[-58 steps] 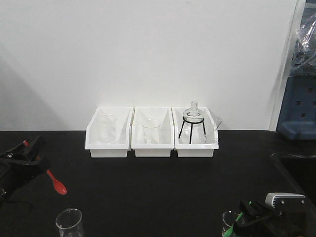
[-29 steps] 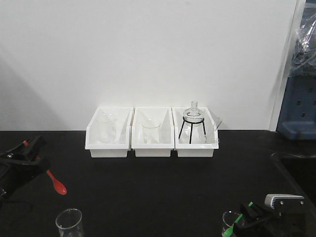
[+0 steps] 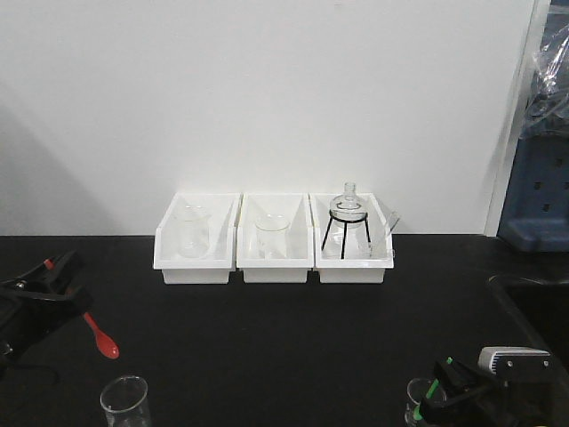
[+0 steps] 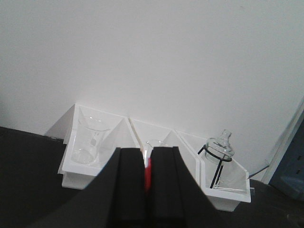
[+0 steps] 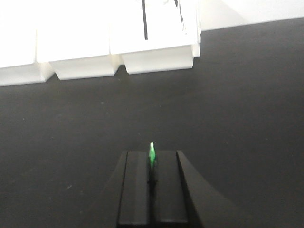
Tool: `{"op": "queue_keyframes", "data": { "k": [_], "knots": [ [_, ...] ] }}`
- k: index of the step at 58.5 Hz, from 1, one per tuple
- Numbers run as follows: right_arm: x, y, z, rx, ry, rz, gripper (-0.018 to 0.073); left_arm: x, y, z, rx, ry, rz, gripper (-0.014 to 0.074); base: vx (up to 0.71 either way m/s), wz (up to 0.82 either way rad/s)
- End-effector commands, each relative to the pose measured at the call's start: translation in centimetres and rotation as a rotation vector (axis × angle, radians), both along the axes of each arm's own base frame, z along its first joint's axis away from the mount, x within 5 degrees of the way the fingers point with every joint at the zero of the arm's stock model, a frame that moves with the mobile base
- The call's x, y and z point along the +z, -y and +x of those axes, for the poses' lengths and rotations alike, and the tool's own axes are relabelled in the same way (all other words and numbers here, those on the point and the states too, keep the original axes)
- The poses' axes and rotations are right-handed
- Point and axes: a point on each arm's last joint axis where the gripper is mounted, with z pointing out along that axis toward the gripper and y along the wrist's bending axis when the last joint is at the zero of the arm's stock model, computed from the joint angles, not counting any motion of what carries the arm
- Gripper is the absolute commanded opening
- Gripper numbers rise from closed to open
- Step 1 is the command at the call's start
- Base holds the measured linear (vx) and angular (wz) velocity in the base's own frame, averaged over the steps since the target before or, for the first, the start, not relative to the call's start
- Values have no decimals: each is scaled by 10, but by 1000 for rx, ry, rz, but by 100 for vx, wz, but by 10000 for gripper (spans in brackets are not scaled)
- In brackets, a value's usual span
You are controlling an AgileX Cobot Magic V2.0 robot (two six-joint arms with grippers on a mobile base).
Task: Sort red and green spoons into left cabinet
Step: 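Lower the right gripper onto the green spoon handle and close, then lift the green spoon out of its beaker with the right gripper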
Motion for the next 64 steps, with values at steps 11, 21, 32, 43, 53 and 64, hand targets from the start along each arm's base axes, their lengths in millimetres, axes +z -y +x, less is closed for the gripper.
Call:
{"op": "queue_keyframes", "data": {
  "k": [11,21,32,43,53,64],
  "knots": [
    [36,0,3,-1,171,24,-6,24,1,-3,-1,134,-3,-4,0,0],
    [53,2,-1,-10,168,10,-6,24,1,-3,-1,134,-3,-4,0,0],
    [88,4,-12,-17,228,0,-6,25,1,-3,-1,136,-4,-3,0,0],
    [124,6,-30,-30,283,-6,-6,26,1,-4,-3,156,-9,-3,0,0],
    [148,8,-45,-38,338,-10,-6,29,1,-4,-5,185,-15,-3,0,0],
    [152,8,-48,-36,348,-21,-6,30,1,-5,-6,192,-17,-3,0,0]
  ]
}}
